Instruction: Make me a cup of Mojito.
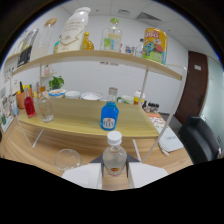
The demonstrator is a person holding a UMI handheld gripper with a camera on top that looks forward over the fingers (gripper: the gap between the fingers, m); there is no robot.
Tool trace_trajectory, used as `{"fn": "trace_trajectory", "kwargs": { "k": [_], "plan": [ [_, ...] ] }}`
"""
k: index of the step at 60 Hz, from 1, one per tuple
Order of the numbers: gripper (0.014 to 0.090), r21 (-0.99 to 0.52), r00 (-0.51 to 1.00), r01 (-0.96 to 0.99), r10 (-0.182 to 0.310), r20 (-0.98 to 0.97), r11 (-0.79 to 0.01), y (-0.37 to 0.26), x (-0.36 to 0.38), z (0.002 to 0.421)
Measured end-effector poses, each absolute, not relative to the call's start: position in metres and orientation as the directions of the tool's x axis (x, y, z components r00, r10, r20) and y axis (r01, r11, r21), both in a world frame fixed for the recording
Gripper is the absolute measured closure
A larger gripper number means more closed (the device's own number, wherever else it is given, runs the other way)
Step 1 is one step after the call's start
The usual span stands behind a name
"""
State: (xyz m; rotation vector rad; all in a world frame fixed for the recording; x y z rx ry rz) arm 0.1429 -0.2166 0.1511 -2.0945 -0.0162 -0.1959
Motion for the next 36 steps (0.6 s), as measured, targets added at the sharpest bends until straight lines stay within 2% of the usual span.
{"fn": "trace_trajectory", "kwargs": {
  "k": [7, 15, 26, 36],
  "plan": [
    [0.0709, -0.804, 0.938, 0.282, -0.026, 0.346, -0.523, -0.22, 0.153, 0.146],
    [0.0708, -0.657, 0.765, 0.571, 0.03, 0.643, -0.491, -0.215, 0.162, 0.165],
    [0.071, -0.31, 0.37, 0.872, 0.095, 0.924, -0.379, -0.205, 0.151, 0.199],
    [0.071, 0.086, -0.05, 0.959, 0.139, 0.989, -0.269, -0.195, 0.131, 0.213]
  ]
}}
